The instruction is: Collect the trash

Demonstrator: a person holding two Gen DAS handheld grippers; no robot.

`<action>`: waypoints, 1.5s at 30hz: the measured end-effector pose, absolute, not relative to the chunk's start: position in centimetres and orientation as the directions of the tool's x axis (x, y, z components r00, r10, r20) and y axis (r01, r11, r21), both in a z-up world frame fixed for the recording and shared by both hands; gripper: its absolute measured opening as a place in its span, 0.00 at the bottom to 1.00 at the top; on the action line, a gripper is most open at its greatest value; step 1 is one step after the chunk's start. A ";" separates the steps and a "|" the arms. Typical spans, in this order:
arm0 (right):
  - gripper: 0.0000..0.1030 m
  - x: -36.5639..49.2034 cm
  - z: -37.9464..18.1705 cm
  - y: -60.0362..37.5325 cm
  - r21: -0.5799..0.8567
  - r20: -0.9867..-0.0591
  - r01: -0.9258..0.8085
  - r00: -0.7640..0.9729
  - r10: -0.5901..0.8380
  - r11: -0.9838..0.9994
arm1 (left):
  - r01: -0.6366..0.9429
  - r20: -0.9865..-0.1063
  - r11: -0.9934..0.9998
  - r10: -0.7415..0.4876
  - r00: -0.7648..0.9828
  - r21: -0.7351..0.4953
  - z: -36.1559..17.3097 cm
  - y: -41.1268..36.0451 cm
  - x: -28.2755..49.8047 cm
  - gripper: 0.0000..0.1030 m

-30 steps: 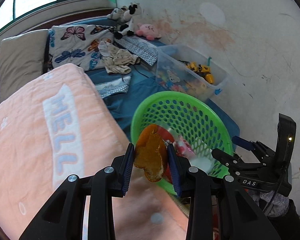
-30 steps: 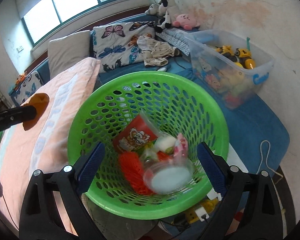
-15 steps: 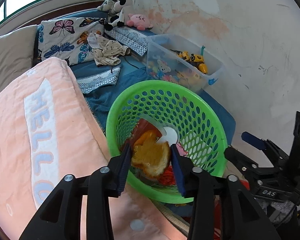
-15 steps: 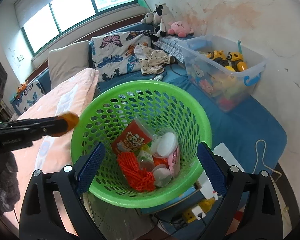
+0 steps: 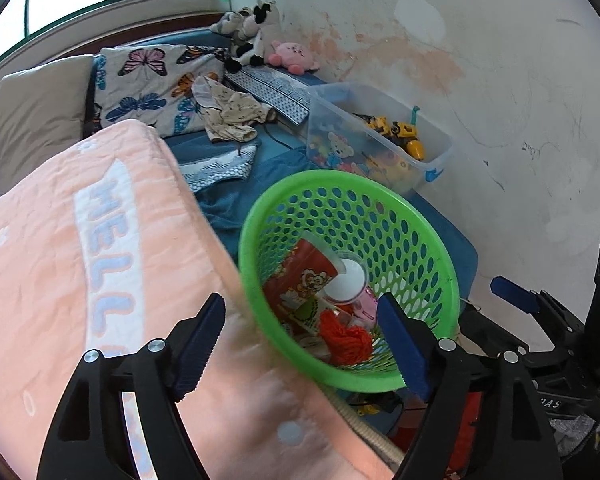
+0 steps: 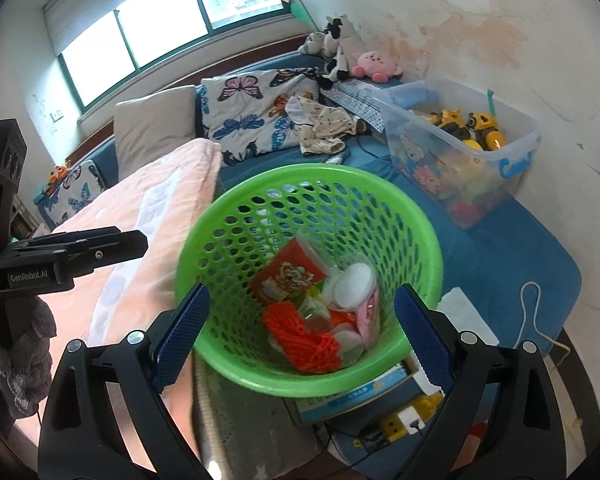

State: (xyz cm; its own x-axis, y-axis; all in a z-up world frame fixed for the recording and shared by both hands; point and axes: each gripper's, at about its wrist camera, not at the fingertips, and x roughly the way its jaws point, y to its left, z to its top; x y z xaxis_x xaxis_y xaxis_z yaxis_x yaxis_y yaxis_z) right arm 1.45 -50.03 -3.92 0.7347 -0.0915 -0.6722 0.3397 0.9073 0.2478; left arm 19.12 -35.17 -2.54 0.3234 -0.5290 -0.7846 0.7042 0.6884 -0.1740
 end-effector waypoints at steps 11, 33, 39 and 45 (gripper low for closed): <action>0.90 1.0 -2.5 -45.0 0.240 -0.653 0.273 0.756 -0.053 0.931 | 0.663 -0.741 0.732 -0.530 0.413 -0.153 -0.4 -28.9 17.8 0.83; 0.91 -0.9 -1.3 -35.9 0.208 -0.637 0.189 0.771 -0.014 0.960 | 0.488 -0.714 0.873 -0.347 0.608 -0.009 0.9 -15.7 13.8 0.93; 0.92 -1.4 -1.2 -34.0 0.224 -0.626 0.174 0.779 0.005 0.959 | 0.425 -0.710 0.905 -0.300 0.637 -0.001 0.6 -12.3 12.5 0.93; 0.92 -1.5 -1.4 -32.3 0.192 -0.633 0.172 0.774 -0.012 0.966 | 0.356 -0.692 0.934 -0.260 0.674 -0.005 0.3 -9.3 11.4 0.93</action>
State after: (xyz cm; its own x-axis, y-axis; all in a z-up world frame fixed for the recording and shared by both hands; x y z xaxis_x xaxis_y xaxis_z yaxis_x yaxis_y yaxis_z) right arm -1.53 -32.28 -1.40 0.7743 -0.0122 -0.6327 0.1722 0.9661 0.1921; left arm 11.38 -9.26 0.25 0.6736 -0.2604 -0.6918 0.3560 0.9345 -0.0051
